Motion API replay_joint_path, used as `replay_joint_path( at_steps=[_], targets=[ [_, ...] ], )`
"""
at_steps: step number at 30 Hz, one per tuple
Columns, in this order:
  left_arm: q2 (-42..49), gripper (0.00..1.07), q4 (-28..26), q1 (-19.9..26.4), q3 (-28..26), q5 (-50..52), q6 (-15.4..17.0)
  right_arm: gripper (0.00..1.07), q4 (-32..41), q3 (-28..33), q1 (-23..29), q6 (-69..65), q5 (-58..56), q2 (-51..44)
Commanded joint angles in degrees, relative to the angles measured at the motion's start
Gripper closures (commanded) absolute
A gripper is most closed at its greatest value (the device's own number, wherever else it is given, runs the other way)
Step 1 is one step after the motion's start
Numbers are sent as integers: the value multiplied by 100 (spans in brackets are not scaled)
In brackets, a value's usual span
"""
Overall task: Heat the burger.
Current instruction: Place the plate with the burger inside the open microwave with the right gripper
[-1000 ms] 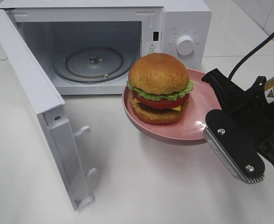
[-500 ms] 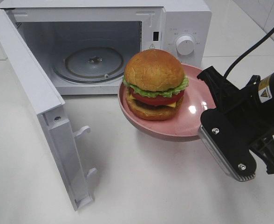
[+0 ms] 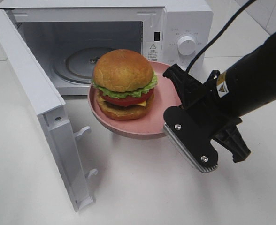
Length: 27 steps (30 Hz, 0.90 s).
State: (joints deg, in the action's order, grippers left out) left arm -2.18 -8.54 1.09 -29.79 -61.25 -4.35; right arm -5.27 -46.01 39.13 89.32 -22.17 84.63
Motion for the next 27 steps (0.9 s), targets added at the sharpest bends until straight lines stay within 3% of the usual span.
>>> replay_joint_path(
  at_steps=[1,27],
  targets=[
    [17,9,-6,6,23,0,23,107,-11,-332,97,-52,304,189],
    [17,9,-6,6,23,0,23,107,-201,-2985,103,-395,-739,2137]
  ],
)
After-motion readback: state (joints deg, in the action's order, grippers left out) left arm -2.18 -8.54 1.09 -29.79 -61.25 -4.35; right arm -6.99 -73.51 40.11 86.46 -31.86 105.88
